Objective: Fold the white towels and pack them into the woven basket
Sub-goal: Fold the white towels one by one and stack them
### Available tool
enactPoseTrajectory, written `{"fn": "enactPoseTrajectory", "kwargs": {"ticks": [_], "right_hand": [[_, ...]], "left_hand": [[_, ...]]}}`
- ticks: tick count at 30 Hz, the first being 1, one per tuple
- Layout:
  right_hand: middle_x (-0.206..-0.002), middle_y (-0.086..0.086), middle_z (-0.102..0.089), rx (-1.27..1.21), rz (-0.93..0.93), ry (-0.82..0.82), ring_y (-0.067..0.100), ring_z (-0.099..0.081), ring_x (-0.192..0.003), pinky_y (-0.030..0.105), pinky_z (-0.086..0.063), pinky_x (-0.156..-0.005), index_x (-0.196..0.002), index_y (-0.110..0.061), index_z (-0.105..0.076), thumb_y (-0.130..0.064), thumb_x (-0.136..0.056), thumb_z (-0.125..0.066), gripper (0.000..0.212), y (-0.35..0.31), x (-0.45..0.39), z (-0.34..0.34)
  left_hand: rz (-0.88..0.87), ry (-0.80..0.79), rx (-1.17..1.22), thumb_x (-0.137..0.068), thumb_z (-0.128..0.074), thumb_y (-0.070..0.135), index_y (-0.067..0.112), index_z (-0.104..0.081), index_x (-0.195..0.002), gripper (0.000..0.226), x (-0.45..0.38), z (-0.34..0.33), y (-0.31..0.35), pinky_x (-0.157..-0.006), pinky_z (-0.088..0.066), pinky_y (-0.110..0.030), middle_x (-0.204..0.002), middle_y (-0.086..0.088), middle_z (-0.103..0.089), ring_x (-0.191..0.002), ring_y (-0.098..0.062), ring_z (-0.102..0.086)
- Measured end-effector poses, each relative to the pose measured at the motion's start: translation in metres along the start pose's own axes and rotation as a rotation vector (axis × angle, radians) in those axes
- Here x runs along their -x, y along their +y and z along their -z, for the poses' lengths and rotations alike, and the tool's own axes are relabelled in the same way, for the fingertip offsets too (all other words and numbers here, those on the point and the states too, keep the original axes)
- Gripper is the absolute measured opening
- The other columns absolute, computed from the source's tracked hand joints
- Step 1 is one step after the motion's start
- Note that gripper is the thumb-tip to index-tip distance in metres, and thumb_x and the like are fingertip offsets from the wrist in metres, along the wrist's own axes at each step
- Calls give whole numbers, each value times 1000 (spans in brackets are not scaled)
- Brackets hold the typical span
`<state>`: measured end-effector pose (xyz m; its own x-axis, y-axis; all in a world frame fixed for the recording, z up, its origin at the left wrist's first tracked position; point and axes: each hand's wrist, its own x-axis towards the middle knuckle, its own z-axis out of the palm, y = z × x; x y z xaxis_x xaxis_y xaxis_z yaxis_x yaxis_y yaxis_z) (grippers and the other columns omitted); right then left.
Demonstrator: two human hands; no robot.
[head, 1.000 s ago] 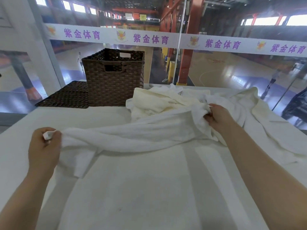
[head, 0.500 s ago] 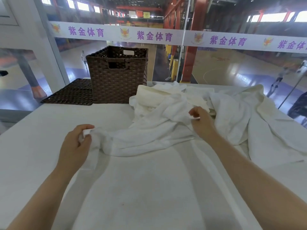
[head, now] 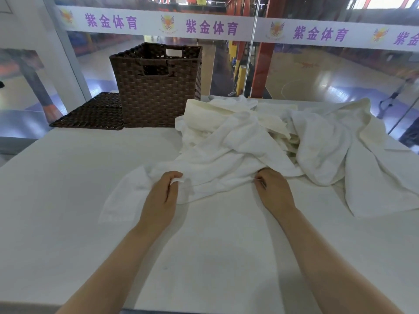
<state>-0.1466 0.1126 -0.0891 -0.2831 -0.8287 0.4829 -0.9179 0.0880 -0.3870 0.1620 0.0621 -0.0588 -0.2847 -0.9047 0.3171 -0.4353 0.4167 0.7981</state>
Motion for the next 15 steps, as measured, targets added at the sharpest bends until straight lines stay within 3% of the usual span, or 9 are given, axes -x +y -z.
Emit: {"fn": "enactPoseTrajectory", "kwargs": {"ticks": [2, 6, 10, 12, 15], "right_hand": [[-76, 1, -56, -56, 4, 45, 21, -52, -71, 37, -44, -63, -83, -12, -55, -14, -96, -56, 13, -2, 1, 3], [-81, 0, -55, -195, -44, 82, 17, -52, -69, 33, -43, -62, -95, -15, -51, -20, -103, -42, 13, -13, 11, 12], [-80, -4, -55, -208, -7, 70, 12, -52, -69, 26, -38, -60, -95, -23, -47, -17, -101, -47, 8, -24, 16, 19], [-92, -4, -57, -266, -14, -3, 10, -53, -78, 22, -40, -68, -104, -26, -48, -10, -91, -55, 22, -23, 19, 21], [-117, -2, -54, -217, -94, -53, 16, -49, -100, 29, -41, -88, -126, -20, -47, 2, -76, -53, 55, -16, 23, 18]], "left_hand": [[32, 45, 51, -103, -38, 18, 25, -57, -108, 21, -1, -6, 4, -64, -36, -10, -83, 17, -60, -74, 0, -55], [104, 97, 231, -103, -42, 15, 20, -62, -96, 21, -8, -14, 9, -74, -38, -7, -95, 13, -65, -90, 4, -57], [108, 78, 206, -103, -39, 31, 15, -53, -92, 24, -8, -22, 3, -68, -38, -15, -85, 7, -55, -77, -3, -51], [61, 75, 157, -98, -39, 39, 17, -51, -91, 27, -6, -23, -1, -66, -38, -14, -84, 6, -53, -74, -4, -49], [53, 60, 97, -97, -48, 33, 20, -54, -94, 14, -7, -25, -7, -66, -38, -16, -86, 2, -56, -75, -11, -51]]}}
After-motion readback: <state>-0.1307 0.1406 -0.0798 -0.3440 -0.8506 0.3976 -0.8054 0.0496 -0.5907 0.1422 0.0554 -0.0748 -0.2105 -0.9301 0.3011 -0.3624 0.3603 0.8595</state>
